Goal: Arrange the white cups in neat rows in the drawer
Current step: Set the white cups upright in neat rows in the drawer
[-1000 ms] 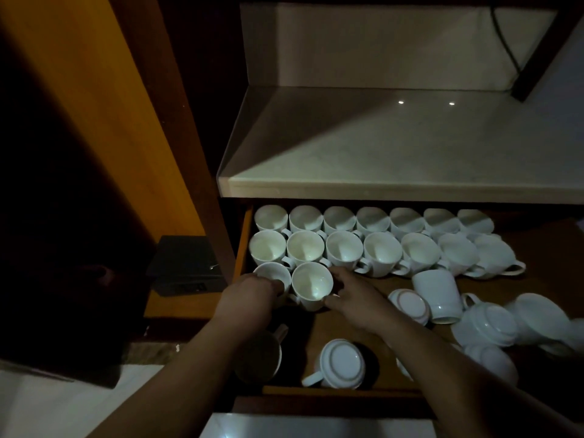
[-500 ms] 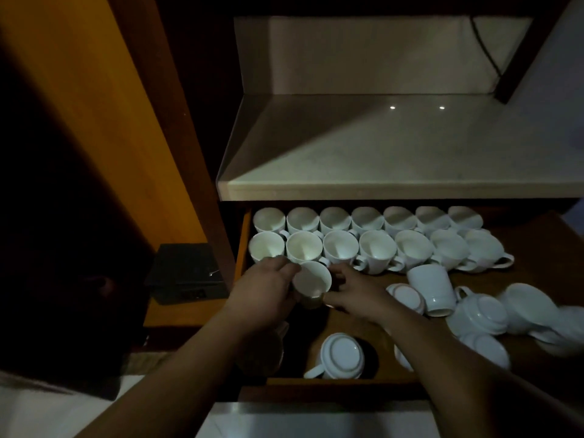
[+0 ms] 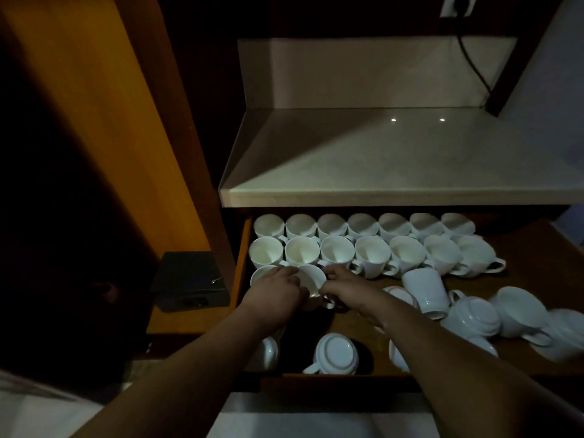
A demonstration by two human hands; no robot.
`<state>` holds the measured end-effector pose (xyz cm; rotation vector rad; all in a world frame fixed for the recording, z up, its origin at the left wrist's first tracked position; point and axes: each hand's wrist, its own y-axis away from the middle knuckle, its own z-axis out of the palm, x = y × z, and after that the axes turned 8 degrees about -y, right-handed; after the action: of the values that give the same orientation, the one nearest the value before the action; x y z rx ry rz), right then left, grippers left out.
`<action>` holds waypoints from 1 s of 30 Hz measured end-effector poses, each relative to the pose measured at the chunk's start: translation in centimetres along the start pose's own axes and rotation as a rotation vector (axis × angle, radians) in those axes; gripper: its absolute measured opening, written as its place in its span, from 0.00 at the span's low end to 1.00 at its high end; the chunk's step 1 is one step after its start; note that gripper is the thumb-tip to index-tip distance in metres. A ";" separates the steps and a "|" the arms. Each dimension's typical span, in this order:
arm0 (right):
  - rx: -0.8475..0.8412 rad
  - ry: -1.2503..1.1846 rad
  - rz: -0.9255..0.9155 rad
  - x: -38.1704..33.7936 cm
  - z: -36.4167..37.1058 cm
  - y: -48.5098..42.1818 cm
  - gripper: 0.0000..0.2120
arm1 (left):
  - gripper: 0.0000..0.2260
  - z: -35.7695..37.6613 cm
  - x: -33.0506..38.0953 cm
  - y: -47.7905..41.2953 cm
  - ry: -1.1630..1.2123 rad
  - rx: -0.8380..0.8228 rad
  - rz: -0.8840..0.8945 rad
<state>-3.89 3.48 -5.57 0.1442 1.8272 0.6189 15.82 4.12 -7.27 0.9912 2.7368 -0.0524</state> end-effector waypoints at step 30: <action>0.079 0.740 -0.215 5.2 -15.8 6.1 0.12 | 0.20 -4.7 15.0 -12.2 0.512 -0.160 -0.173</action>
<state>-21.40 5.39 -3.58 -0.2639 2.5365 0.4758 -4.01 4.68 -6.68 0.8087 3.2125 0.4438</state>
